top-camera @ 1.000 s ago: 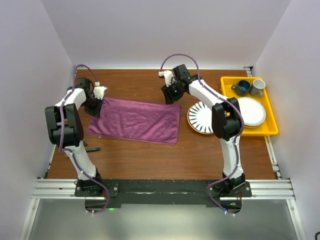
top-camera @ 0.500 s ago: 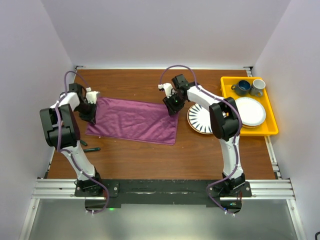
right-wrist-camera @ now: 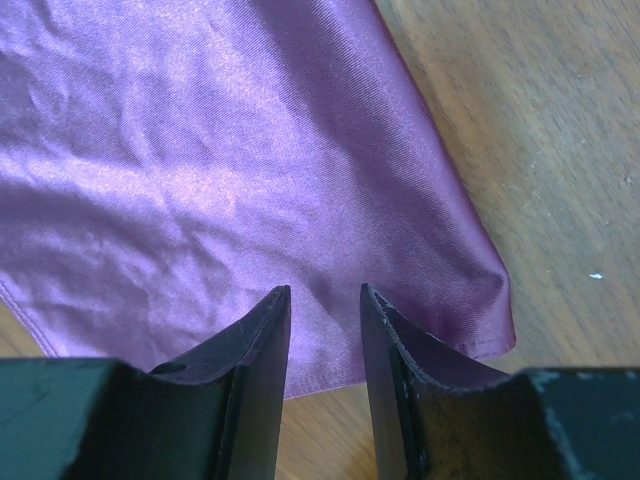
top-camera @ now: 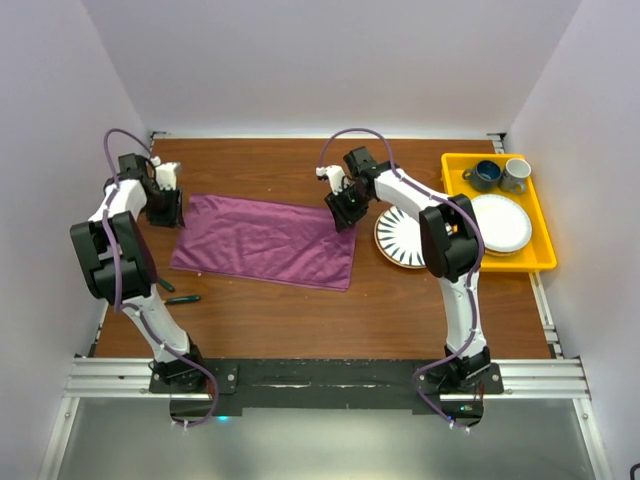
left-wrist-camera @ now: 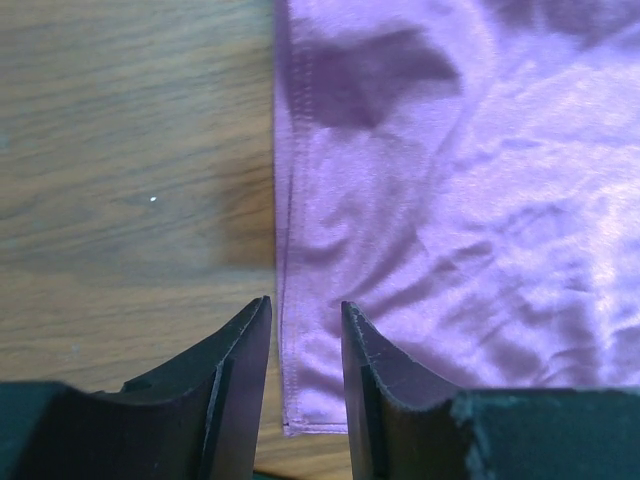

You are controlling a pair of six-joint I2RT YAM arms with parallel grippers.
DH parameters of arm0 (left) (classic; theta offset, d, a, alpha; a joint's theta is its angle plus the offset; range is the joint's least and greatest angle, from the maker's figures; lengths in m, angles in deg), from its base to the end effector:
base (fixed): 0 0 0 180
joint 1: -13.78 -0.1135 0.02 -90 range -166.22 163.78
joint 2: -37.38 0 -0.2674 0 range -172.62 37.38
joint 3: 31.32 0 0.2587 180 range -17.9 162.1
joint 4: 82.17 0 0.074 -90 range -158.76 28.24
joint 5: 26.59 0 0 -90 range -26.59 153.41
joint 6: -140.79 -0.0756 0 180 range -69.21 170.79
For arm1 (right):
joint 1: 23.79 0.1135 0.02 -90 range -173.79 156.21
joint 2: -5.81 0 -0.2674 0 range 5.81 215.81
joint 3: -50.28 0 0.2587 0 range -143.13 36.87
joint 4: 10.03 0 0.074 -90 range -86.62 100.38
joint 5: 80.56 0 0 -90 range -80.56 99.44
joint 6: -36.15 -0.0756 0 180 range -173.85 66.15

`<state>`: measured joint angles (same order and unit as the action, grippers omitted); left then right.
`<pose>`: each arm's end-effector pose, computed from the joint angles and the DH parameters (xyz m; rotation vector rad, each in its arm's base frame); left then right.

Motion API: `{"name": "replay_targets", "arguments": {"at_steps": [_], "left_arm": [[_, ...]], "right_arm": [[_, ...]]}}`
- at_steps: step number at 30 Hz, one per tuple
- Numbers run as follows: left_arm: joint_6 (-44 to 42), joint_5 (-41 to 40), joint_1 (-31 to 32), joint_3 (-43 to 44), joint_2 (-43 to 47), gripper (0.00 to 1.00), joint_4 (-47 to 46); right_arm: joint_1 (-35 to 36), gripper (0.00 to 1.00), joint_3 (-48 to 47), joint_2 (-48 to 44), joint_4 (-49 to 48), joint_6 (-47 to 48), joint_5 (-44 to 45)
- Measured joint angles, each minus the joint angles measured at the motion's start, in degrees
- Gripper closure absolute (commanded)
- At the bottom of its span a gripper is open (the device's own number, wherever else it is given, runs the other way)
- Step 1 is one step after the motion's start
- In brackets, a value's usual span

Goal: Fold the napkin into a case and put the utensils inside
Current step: Smooth out the rectangle-folded napkin at the center of the board.

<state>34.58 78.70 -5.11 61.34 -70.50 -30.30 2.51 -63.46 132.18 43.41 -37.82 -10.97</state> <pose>0.3934 0.1135 0.1647 0.0102 2.6776 -0.1790 0.4274 0.2406 0.1398 -1.0746 2.4892 0.5372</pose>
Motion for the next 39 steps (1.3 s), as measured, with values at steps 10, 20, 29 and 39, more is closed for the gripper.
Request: {"name": "replay_targets", "arguments": {"at_steps": [10,20,29,39], "left_arm": [[0.7,-0.9,-0.2,-0.1,-3.8,0.59,0.0],[3.2,6.3,0.0,7.0,-3.9,0.70,-4.0],[5.2,11.5,2.0,11.7,-8.3,0.86,-8.9],[6.5,9.8,3.3,17.0,-18.4,0.76,-9.3]], "right_arm": [[0.0,0.63,-0.1,0.0,1.1,-0.1,-0.1],[0.0,0.65,1.3,0.0,0.8,0.5,0.8],[0.0,0.66,1.2,0.0,0.8,0.5,1.7],[0.0,0.66,-0.9,1.2,1.7,1.0,3.5]]}}
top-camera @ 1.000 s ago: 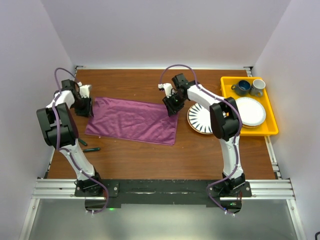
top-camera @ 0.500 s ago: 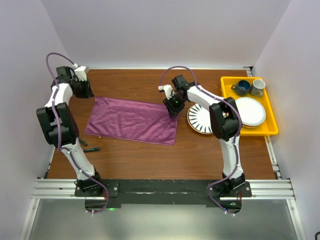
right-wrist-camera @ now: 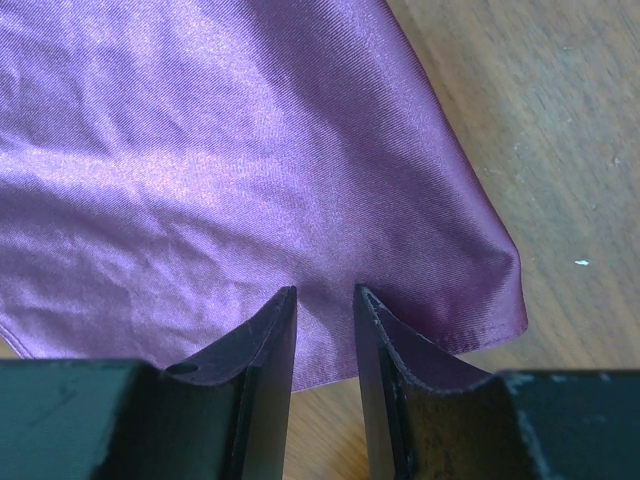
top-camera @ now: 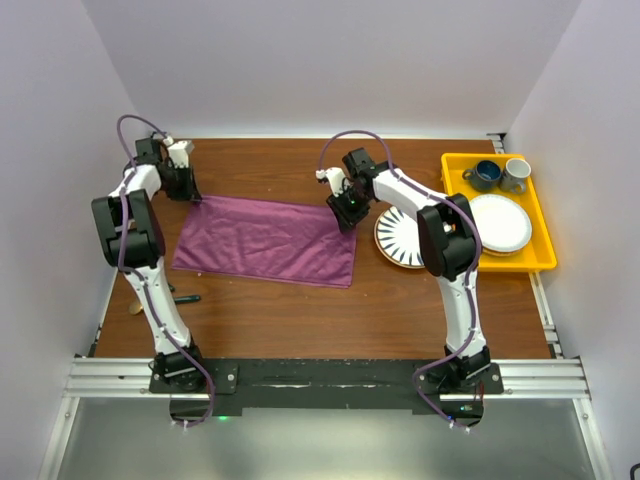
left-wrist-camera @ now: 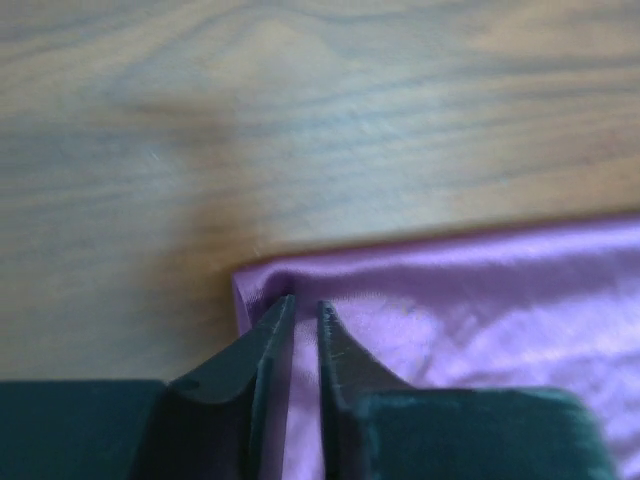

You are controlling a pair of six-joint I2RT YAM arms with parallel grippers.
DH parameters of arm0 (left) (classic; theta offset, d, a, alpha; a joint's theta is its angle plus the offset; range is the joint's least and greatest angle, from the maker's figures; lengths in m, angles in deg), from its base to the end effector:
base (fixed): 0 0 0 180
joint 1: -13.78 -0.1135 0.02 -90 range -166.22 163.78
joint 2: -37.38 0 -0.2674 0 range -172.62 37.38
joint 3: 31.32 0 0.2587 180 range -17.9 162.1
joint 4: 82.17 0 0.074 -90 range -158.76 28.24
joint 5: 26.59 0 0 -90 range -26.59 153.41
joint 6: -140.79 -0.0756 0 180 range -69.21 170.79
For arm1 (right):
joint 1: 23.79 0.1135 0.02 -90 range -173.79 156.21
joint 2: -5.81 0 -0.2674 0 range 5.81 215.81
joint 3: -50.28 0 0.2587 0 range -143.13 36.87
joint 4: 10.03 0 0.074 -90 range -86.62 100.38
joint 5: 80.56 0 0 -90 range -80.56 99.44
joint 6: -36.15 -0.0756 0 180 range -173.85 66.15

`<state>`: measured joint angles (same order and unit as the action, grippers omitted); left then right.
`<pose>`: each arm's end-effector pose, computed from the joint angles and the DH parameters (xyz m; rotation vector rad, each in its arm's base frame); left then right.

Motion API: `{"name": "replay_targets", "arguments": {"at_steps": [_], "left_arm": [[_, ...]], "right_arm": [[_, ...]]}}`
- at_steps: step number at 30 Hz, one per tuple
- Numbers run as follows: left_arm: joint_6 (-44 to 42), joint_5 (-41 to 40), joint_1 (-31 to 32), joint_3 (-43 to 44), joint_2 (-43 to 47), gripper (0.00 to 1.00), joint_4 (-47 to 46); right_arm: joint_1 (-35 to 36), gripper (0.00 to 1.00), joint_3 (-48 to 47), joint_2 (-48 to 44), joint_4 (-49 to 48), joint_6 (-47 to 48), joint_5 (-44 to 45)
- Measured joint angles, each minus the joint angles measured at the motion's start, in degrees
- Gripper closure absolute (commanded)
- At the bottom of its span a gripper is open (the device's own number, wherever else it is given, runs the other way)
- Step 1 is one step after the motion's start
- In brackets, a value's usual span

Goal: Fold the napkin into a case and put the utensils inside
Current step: Smooth out the rectangle-folded napkin at the center of the board.

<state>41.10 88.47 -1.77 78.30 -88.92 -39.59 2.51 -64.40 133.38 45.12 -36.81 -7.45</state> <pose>0.4893 0.1029 0.1323 0.0247 2.5054 -0.3922 0.4295 0.2368 0.1320 -1.0890 2.5262 0.4500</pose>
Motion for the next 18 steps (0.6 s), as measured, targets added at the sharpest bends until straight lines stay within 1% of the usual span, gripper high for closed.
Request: {"name": "replay_targets", "arguments": {"at_steps": [3,4,7,11,15,18], "left_arm": [[0.6,0.0,0.0,2.9,-2.6,0.70,0.0],[0.8,-0.2,0.0,4.6,-3.6,0.66,0.0],[1.4,0.2,0.1,7.5,-5.4,0.60,0.0],[1.5,0.3,0.5,10.1,-6.6,0.58,1.2],[-0.6,0.2,0.4,10.2,-5.5,0.55,3.3],[-2.4,0.0,-0.3,6.1,-1.1,0.54,4.9]], "right_arm": [[0.0,0.66,-0.7,0.4,0.5,0.3,0.7],[0.0,0.66,-0.9,0.4,0.5,0.5,0.9],[0.0,0.66,-1.1,0.6,0.6,1.0,1.0],[0.1,0.66,-1.4,0.7,0.7,1.2,1.0],[0.3,0.66,-1.7,0.7,1.4,1.0,0.9],[0.4,0.65,-1.8,0.7,1.6,0.5,0.8]]}}
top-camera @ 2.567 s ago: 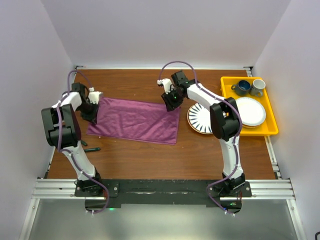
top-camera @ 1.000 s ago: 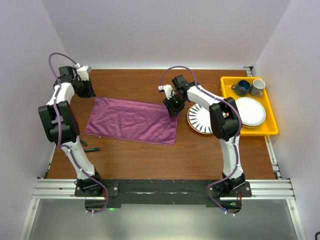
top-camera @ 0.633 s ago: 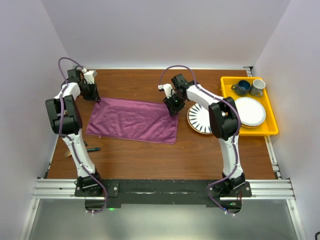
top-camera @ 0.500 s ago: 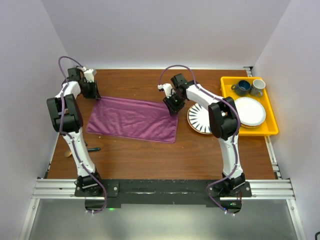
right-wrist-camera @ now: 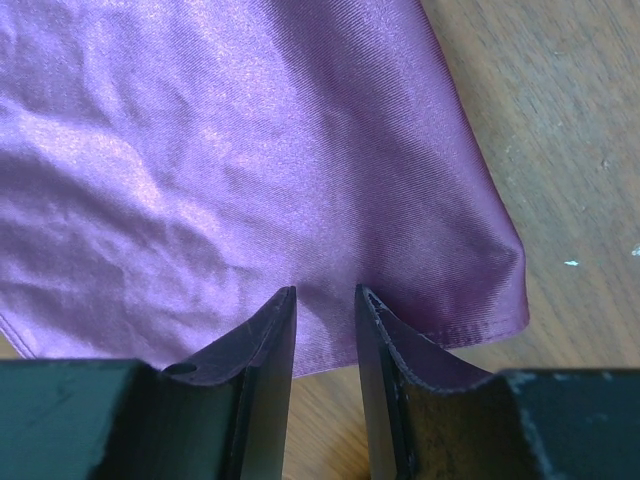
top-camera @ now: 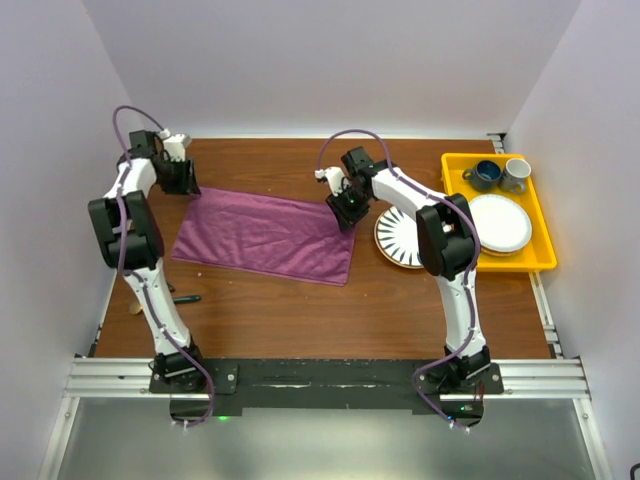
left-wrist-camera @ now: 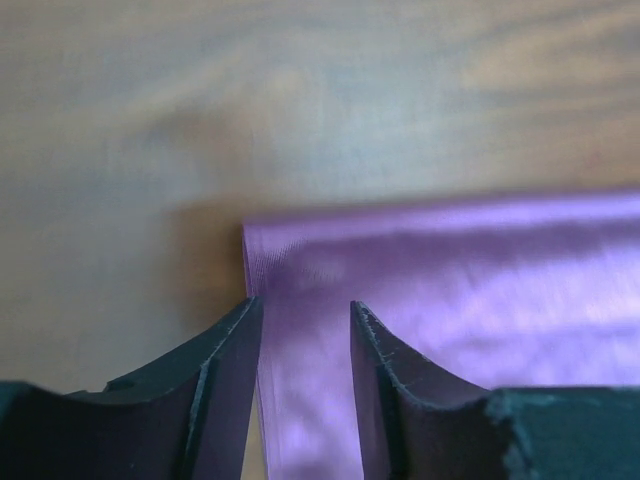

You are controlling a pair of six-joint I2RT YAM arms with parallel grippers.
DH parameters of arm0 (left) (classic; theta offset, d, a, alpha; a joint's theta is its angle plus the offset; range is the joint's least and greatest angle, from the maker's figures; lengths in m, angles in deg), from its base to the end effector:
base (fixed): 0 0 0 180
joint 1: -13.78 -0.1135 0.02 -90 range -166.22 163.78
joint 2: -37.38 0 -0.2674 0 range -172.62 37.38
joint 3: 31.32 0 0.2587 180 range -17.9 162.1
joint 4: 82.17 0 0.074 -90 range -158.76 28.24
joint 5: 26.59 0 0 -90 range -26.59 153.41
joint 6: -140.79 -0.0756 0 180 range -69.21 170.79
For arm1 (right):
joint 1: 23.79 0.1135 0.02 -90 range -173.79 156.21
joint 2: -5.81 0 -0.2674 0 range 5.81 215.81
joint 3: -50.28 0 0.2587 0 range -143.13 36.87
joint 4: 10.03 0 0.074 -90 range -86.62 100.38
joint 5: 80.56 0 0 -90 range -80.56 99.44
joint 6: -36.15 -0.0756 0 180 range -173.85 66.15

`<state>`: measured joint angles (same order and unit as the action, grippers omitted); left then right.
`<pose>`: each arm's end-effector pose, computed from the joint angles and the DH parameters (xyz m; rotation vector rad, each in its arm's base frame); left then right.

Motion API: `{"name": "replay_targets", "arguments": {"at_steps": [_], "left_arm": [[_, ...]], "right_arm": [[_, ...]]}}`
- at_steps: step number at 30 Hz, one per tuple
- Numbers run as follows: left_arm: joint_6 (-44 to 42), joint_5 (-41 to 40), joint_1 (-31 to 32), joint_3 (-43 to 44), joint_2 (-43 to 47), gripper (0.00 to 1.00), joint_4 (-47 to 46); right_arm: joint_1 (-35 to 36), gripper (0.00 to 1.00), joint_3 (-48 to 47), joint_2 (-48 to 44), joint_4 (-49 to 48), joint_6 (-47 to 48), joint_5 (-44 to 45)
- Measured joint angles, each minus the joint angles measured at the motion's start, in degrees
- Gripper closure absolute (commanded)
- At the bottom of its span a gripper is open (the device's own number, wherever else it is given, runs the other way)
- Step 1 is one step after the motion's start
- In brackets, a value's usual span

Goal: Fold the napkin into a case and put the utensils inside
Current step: Smooth out the rectangle-folded napkin at the center of the board, then pick up the rectangle-folded napkin at the center of the board.

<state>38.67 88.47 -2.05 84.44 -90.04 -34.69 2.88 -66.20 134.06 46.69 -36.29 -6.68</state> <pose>0.4984 0.1080 0.1513 0.0722 2.4983 -0.3717 0.4307 0.2398 0.1343 -1.1074 2.5280 0.4311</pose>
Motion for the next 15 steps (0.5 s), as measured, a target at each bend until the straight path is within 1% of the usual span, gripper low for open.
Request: {"name": "replay_targets", "arguments": {"at_steps": [4,7,10,15], "left_arm": [[-2.8,-1.4,-2.5,-6.7,8.3,0.54,3.0],[-4.3,-3.3,-4.2,-10.6,12.4,0.55,3.6],[-5.2,-5.1,-4.7,-12.4,12.7,0.55,4.2],[-5.5,-6.4,-4.3,-13.2,10.1,0.57,4.5]], "right_arm": [[0.2,0.64,-0.3,0.0,0.0,-1.4,-0.9],[0.6,0.64,-0.4,-0.2,0.0,-2.7,-1.9],[0.8,0.64,-0.4,-0.6,0.0,-3.6,-3.0],[1.0,0.64,-0.4,-1.7,0.0,-4.5,-3.4]]}}
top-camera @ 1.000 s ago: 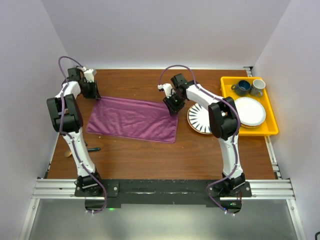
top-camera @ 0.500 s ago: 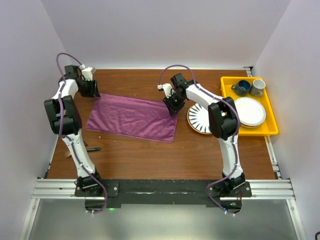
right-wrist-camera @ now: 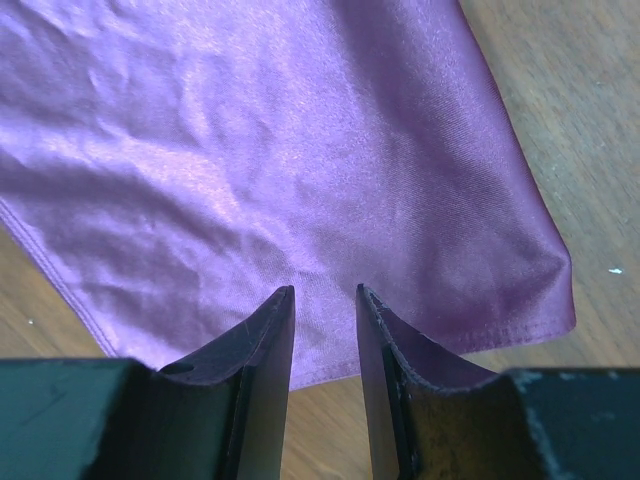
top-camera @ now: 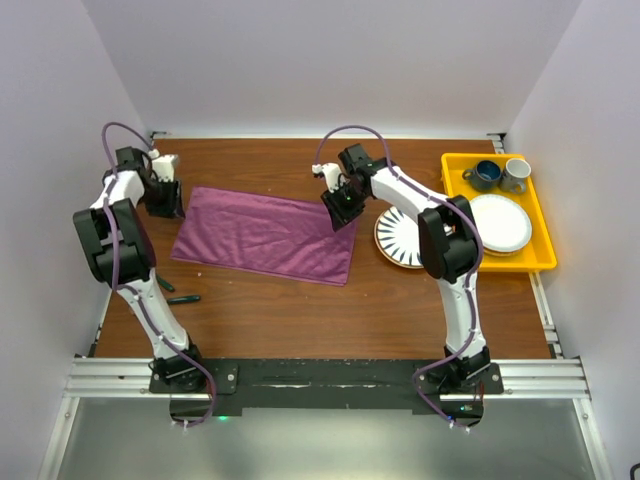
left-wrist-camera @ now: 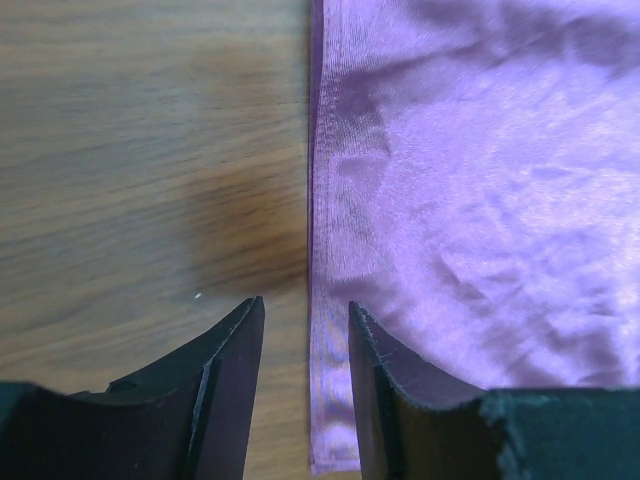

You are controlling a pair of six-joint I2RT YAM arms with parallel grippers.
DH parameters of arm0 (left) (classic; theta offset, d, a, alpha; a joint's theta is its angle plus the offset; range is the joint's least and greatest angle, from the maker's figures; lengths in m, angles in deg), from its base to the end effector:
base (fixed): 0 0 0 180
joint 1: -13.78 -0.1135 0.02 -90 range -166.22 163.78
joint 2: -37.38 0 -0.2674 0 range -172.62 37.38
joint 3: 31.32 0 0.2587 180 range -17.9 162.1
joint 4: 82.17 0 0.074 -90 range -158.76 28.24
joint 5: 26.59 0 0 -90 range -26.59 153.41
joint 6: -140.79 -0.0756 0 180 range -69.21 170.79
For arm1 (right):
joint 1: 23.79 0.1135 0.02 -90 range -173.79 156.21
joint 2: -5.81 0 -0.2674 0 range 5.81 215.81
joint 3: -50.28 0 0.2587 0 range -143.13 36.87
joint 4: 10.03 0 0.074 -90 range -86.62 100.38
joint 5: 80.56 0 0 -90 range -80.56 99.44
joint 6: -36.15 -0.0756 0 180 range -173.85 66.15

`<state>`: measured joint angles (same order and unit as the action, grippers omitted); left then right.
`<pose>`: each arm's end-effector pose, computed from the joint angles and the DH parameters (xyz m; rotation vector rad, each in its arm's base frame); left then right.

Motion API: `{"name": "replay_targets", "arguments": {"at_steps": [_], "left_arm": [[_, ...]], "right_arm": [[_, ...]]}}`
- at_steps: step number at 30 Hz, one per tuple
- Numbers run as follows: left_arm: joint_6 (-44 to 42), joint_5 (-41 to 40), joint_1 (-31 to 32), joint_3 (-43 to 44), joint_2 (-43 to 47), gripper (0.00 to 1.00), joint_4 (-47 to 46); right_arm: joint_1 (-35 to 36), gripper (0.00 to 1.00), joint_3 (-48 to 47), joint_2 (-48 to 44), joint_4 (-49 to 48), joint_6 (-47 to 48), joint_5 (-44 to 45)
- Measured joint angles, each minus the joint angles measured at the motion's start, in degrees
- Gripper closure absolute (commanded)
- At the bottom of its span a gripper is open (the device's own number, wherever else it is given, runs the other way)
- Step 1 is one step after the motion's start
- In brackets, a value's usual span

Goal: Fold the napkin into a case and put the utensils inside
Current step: Pick up the rectangle-folded napkin at the center of the board.

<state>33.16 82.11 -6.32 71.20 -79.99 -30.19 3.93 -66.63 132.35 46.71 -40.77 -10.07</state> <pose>0.4312 0.1320 0.1508 0.0323 2.6482 -0.2370 0.4242 0.2514 0.1520 -1.0426 2.5221 0.5378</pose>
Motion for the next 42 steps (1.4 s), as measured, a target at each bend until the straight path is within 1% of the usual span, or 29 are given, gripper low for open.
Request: {"name": "replay_targets", "arguments": {"at_steps": [7,10,13,14,16,17,20,23,26,29,31,35,42], "left_arm": [[0.1,0.1,1.1,0.0,-2.7,0.58,-0.1],[0.1,-0.1,2.0,-0.7,-2.7,0.62,-0.9],[0.1,-1.0,2.7,-1.5,-2.4,0.69,-2.2],[0.1,-1.4,2.8,-1.9,-2.2,0.76,-2.7],[0.0,-2.6,3.0,-2.6,-1.9,0.83,-3.8],[0.1,-2.9,3.0,-2.7,-1.7,0.89,-4.1],[0.1,-4.0,3.1,-3.1,-1.6,0.99,-4.9],[0.1,-4.5,3.3,-3.1,-1.4,1.00,-4.9],[0.1,-4.9,3.7,-3.2,-1.3,1.00,-4.9],[0.2,-4.8,4.2,-3.3,-1.1,1.00,-4.6],[0.4,-4.2,4.7,-3.3,-1.0,1.00,-4.2],[0.6,-2.5,6.4,-3.3,-0.1,1.00,-2.8],[0.5,0.8,9.2,-3.1,4.7,1.00,-0.2]], "right_arm": [[0.0,0.65,1.6,-2.3,0.0,0.0,0.1],[0.0,0.65,2.7,-2.4,0.0,0.0,0.5],[0.0,0.65,3.4,-2.4,0.6,0.0,0.7],[0.0,0.65,3.4,-2.4,0.8,0.0,0.8],[0.0,0.65,3.5,-2.4,1.1,0.0,0.9],[0.0,0.65,3.5,-2.4,1.2,0.0,1.0],[0.0,0.66,3.5,-2.4,2.4,0.0,1.1],[0.0,0.63,3.8,-2.9,3.5,-0.3,1.6],[0.0,0.57,7.8,-6.7,3.7,-1.6,2.1],[-0.1,0.56,11.0,-11.1,4.2,-2.7,2.1],[-0.1,0.57,11.4,-12.6,4.3,-3.3,2.1],[-0.1,0.57,11.5,-12.1,3.8,-3.7,2.3],[-0.1,0.58,12.6,-10.1,3.6,-3.7,3.5]]}}
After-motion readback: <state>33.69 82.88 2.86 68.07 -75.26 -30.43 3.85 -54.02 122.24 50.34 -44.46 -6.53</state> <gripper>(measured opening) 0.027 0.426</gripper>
